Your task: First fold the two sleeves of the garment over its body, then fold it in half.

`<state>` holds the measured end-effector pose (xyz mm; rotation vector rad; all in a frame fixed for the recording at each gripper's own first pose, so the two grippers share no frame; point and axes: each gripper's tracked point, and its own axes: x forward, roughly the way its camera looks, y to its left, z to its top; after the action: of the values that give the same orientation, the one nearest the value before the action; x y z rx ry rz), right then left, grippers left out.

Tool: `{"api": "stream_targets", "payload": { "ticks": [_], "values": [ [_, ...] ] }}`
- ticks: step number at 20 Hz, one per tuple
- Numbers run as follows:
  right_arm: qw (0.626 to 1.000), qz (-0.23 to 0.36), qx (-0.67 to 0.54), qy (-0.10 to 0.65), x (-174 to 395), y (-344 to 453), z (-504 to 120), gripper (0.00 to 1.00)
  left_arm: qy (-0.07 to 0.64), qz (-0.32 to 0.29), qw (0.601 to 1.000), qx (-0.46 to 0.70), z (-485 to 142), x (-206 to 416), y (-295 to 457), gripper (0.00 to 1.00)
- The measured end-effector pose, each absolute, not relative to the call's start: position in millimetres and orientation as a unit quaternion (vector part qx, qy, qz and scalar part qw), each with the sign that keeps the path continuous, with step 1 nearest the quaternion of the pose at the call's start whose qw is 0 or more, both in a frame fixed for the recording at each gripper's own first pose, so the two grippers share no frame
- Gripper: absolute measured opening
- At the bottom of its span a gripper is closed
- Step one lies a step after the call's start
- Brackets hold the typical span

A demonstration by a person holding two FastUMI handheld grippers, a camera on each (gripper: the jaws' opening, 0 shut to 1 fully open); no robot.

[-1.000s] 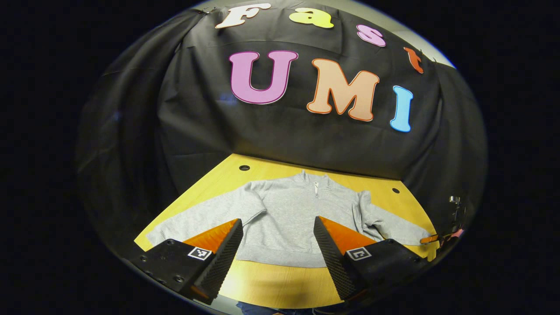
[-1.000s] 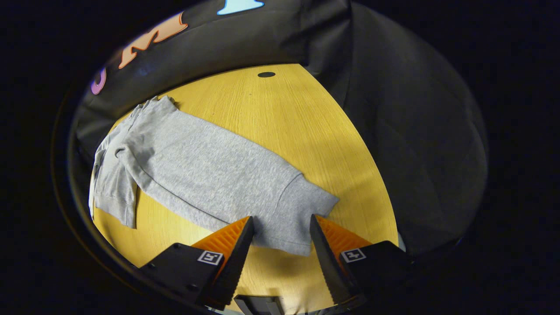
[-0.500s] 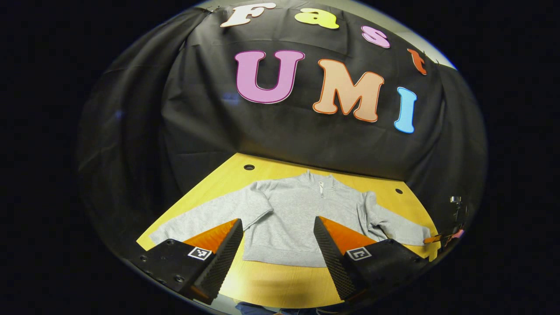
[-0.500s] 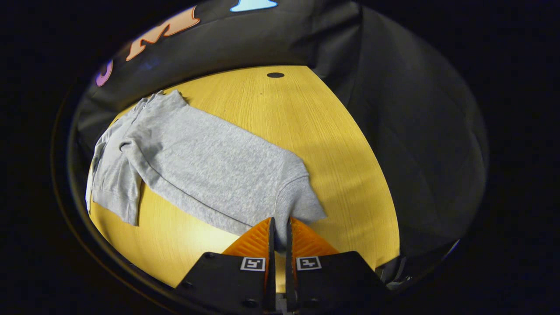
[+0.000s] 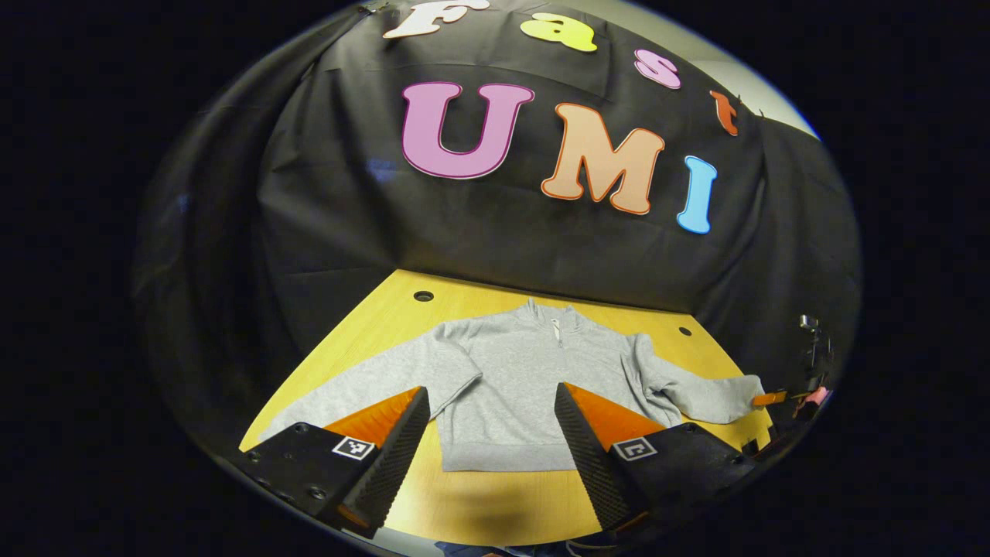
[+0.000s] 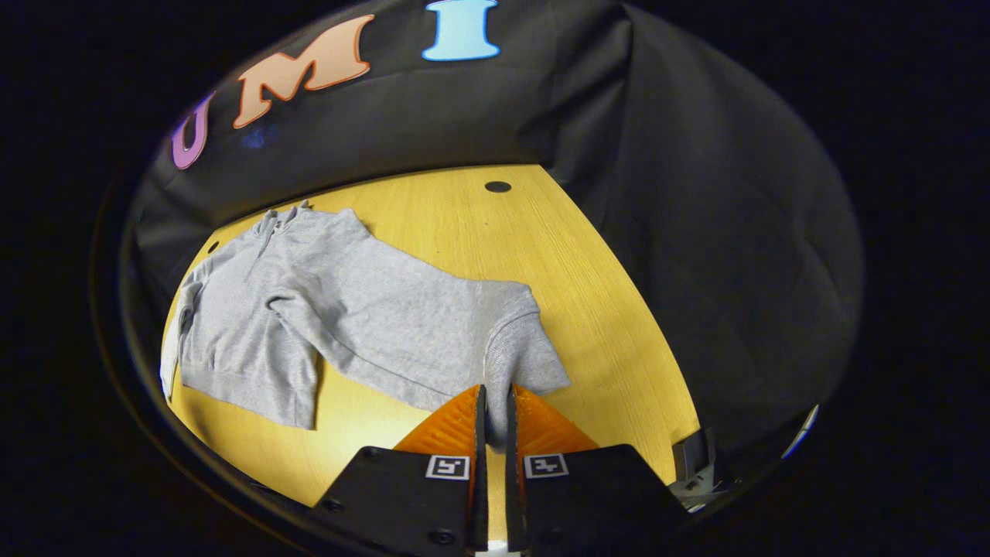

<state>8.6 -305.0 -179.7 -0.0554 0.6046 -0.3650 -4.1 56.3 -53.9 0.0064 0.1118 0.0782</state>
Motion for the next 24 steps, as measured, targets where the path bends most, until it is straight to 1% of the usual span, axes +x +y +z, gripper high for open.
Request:
{"api": "stream_targets", "payload": {
  "ticks": [2, 6, 10, 15, 21, 24],
  "values": [
    [0.943, -0.175, -0.028, 0.282, 5.8, -273.3, -162.8, 0.11, 0.058, 0.025, 0.998, 0.019, -48.9, -0.9, 69.2, 0.95],
    [0.955, -0.156, -0.030, 0.249, 21.4, -208.4, -134.9, 0.11, 0.052, -0.002, 0.998, 0.041, -38.3, 3.8, 88.7, 0.95],
    [0.968, -0.123, -0.026, 0.219, 51.5, -136.6, -113.1, 0.11, 0.053, -0.026, 0.997, 0.046, -40.0, -0.7, 100.9, 0.95],
    [0.979, -0.079, -0.021, 0.189, 92.5, -50.4, -94.0, 0.11, 0.057, -0.039, 0.997, 0.033, -45.6, -10.4, 123.9, 0.95],
    [0.988, -0.019, -0.026, 0.154, 144.4, 55.4, -82.2, 0.11, 0.075, -0.017, 0.997, 0.014, -66.8, -28.4, 172.6, 0.95],
    [0.989, 0.033, -0.012, 0.145, 168.2, 125.2, -84.2, 0.11, 0.088, 0.006, 0.996, 0.005, -81.3, -37.8, 202.0, 0.95]
  ]
}}
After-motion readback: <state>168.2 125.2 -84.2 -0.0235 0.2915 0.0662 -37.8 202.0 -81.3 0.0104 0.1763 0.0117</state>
